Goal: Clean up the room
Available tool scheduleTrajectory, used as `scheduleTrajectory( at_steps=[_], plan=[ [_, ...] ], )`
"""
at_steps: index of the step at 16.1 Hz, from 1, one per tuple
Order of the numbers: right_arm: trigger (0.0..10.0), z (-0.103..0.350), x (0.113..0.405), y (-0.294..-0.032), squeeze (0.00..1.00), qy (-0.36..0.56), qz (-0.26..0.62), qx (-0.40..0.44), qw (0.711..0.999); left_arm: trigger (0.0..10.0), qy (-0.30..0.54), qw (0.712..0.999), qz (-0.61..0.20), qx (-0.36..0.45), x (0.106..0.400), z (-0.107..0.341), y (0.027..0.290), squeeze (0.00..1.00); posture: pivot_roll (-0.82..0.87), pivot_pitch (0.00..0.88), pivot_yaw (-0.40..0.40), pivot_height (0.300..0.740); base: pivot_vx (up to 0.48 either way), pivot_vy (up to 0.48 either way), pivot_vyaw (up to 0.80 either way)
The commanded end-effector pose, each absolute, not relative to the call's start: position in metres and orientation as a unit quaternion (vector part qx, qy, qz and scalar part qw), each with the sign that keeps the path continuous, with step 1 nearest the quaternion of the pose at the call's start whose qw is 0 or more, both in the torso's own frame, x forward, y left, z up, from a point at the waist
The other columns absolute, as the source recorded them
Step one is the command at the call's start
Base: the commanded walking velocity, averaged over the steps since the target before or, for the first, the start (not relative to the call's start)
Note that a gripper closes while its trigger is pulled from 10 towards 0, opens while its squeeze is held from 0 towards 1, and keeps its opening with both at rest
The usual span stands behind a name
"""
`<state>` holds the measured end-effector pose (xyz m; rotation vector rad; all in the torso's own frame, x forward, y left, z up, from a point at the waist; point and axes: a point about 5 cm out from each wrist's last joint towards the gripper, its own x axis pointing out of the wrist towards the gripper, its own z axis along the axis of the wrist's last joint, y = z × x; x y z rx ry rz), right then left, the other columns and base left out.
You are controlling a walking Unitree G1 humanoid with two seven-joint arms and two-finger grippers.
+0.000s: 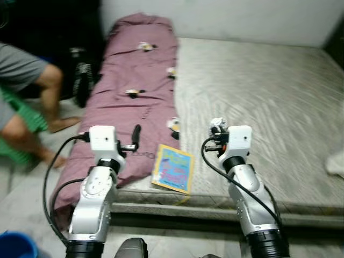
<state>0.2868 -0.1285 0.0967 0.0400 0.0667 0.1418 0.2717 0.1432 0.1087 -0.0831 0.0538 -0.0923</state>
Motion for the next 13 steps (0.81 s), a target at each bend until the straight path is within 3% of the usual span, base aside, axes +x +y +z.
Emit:
scheduleTrajectory(
  at_steps=[1, 3, 6, 9, 13],
  plan=[
    [10.0, 0.103, 0.289, -0.131, 0.00, 0.022, 0.071, 0.016, 0.997, 10.0, 0.022, 0.998, -0.045, -0.037, 0.273, 0.112, 0.144, 0.00, 0.01, 0.000, -0.029, 0.740, 0.000, 0.000, 0.79],
    [10.0, 0.107, 0.292, -0.131, 0.00, 0.016, 0.073, 0.013, 0.997, 10.0, 0.012, 0.999, -0.036, -0.027, 0.275, 0.119, 0.150, 0.00, 0.02, 0.000, -0.035, 0.740, 0.000, 0.000, 0.79],
    [10.0, 0.109, 0.292, -0.126, 0.00, 0.013, 0.079, 0.020, 0.997, 10.0, 0.018, 1.000, -0.012, -0.007, 0.260, 0.121, 0.167, 0.00, 0.05, 0.000, -0.035, 0.740, 0.000, 0.000, 0.00],
    [10.0, 0.111, 0.290, -0.122, 0.00, 0.008, 0.091, 0.013, 0.996, 10.0, 0.049, 0.998, -0.018, -0.027, 0.252, 0.106, 0.161, 0.00, 0.03, 0.000, -0.025, 0.740, 0.000, 0.000, 0.00],
    [10.0, 0.110, 0.296, -0.123, 0.00, 0.012, 0.090, 0.011, 0.996, 10.0, 0.044, 0.997, -0.056, -0.029, 0.258, 0.111, 0.146, 0.00, 0.03, 0.000, -0.035, 0.740, 0.000, 0.480, 0.00]
  ],
)
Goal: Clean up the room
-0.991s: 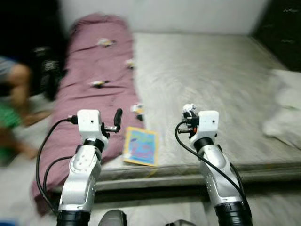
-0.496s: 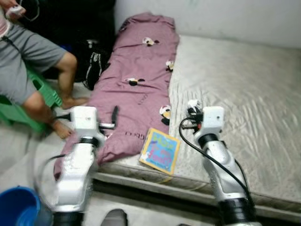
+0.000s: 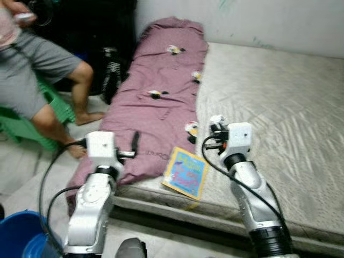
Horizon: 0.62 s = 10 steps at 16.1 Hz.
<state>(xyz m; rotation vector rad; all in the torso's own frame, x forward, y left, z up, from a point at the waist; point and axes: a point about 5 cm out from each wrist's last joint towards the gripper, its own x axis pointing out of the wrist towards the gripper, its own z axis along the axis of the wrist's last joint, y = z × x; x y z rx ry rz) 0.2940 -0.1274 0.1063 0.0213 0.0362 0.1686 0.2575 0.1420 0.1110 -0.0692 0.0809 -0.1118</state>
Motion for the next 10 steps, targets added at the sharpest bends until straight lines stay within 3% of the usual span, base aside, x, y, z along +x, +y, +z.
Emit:
scheduleTrajectory(
  at_steps=[1, 10],
  plan=[
    [10.0, 0.1102, 0.2964, -0.1226, 0.00, 0.012, 0.090, 0.011, 0.996, 10.0, 0.044, 0.997, -0.053, -0.032, 0.2589, 0.1109, 0.1469, 0.00, 0.03, 0.000, -0.037, 0.740, 0.000, 0.480, 0.00],
    [10.0, 0.1115, 0.3027, -0.1139, 0.00, 0.009, 0.109, 0.019, 0.994, 10.0, 0.034, 0.997, -0.045, -0.049, 0.2623, 0.1124, 0.1501, 0.00, 0.03, 0.000, -0.042, 0.740, 0.000, 0.480, 0.00]
  ],
)
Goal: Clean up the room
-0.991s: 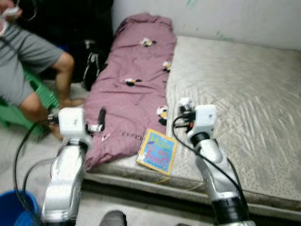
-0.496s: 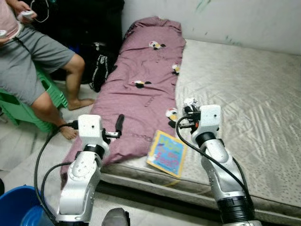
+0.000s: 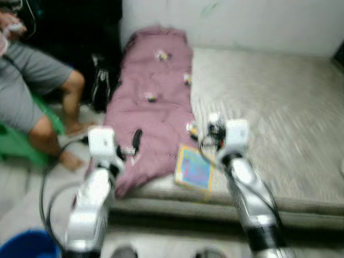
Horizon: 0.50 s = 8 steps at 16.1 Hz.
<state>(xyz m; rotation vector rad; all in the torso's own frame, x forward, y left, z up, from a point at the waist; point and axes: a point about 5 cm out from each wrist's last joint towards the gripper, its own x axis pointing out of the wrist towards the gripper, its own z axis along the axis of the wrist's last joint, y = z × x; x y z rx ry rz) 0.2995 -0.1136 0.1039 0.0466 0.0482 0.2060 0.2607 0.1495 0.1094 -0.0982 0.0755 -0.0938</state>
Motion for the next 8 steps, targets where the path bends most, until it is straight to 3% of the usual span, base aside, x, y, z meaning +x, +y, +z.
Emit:
scheduleTrajectory(
  at_steps=[1, 5, 8],
  plan=[
    [10.0, 0.1120, 0.3036, -0.1133, 0.00, 0.008, 0.110, 0.020, 0.994, 10.0, 0.036, 0.997, -0.039, -0.052, 0.2631, 0.1123, 0.1502, 0.00, 0.02, 0.000, -0.041, 0.740, 0.000, 0.480, 0.00],
    [10.0, 0.1135, 0.3051, -0.1111, 0.00, 0.003, 0.117, 0.011, 0.993, 10.0, 0.019, 0.997, -0.048, -0.057, 0.2645, 0.1166, 0.1478, 0.00, 0.02, 0.000, -0.040, 0.740, 0.000, 0.427, 0.00],
    [10.0, 0.1127, 0.3042, -0.1098, 0.00, 0.001, 0.122, 0.008, 0.993, 10.0, 0.015, 0.996, -0.053, -0.066, 0.2639, 0.1180, 0.1472, 0.00, 0.02, 0.000, -0.041, 0.740, 0.000, 0.000, 0.14]
  ],
)
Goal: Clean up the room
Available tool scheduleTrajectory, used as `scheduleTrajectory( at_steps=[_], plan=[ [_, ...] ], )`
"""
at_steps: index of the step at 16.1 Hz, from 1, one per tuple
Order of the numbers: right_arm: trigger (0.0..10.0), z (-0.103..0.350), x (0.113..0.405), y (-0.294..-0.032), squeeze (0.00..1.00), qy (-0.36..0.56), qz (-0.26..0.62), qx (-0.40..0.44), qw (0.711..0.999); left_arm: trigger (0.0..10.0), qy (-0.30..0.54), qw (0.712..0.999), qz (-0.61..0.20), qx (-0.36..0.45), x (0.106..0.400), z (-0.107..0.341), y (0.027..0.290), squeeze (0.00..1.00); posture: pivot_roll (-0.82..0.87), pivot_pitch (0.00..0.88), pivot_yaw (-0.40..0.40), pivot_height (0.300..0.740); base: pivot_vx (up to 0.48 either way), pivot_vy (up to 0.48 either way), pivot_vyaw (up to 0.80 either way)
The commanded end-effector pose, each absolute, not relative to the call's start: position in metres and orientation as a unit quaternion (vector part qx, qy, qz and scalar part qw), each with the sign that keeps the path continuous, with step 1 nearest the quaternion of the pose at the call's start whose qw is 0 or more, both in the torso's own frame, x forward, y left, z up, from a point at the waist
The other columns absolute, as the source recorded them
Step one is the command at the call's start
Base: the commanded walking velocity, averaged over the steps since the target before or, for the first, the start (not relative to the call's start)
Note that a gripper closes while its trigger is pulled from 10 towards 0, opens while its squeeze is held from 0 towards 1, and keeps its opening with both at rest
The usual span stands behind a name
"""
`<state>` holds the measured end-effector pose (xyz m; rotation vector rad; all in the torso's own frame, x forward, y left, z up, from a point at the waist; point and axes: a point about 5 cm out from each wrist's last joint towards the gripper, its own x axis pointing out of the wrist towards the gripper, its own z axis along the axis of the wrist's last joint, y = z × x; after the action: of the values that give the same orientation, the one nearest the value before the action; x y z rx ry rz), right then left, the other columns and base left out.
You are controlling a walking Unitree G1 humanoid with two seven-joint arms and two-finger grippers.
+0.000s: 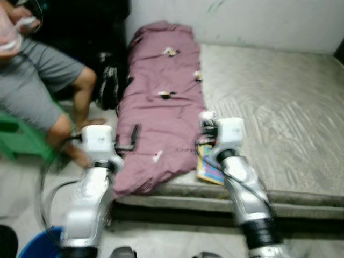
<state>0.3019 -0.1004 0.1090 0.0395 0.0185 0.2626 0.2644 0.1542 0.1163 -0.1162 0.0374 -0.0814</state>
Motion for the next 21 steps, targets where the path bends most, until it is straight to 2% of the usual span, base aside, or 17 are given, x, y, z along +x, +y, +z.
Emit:
scheduleTrajectory(
  at_steps=[1, 21],
  plan=[
    [10.0, 0.1130, 0.3040, -0.1090, 0.00, 0.000, 0.124, 0.005, 0.992, 10.0, 0.013, 0.996, -0.053, -0.068, 0.2639, 0.1181, 0.1468, 0.00, 0.02, 0.000, -0.041, 0.740, 0.000, 0.000, 0.80],
    [10.0, 0.1103, 0.3031, -0.1084, 0.00, 0.001, 0.132, 0.001, 0.991, 10.0, 0.021, 0.997, -0.061, -0.042, 0.2606, 0.1107, 0.1467, 0.00, 0.02, 0.000, -0.038, 0.740, 0.000, 0.000, 0.80]
  ],
)
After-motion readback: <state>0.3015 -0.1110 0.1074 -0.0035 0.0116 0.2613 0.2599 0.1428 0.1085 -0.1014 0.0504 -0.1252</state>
